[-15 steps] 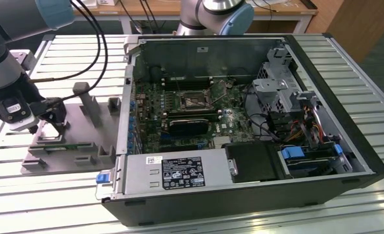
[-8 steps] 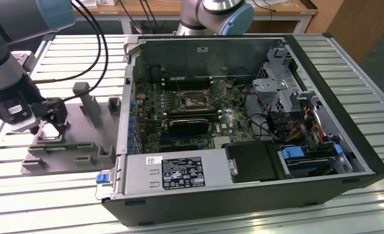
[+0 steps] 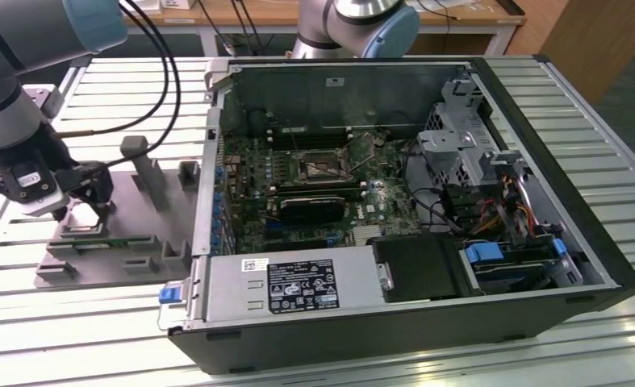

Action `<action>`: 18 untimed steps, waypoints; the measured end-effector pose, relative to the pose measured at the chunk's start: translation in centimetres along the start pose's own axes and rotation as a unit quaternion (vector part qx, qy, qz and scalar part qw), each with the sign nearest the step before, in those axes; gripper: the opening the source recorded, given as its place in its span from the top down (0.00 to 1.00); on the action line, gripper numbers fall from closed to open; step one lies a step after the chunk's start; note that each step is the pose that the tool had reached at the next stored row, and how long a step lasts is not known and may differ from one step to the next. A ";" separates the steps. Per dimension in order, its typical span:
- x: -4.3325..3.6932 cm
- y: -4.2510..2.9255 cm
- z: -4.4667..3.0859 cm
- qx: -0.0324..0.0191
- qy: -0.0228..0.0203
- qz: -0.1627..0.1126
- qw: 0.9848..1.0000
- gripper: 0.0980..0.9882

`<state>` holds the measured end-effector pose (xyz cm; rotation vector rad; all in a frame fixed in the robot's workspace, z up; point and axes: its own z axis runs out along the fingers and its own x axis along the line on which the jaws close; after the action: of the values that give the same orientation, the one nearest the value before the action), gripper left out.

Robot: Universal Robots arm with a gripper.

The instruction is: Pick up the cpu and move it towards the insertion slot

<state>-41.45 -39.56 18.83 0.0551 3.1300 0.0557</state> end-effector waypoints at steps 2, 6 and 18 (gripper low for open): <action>0.00 0.07 0.18 0.000 0.000 0.000 1.000 0.38; 0.01 0.12 0.55 0.000 0.000 0.000 1.000 0.38; 0.01 0.13 0.69 0.000 0.000 0.000 1.000 0.47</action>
<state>-41.45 -39.41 18.15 0.0551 3.1299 0.0556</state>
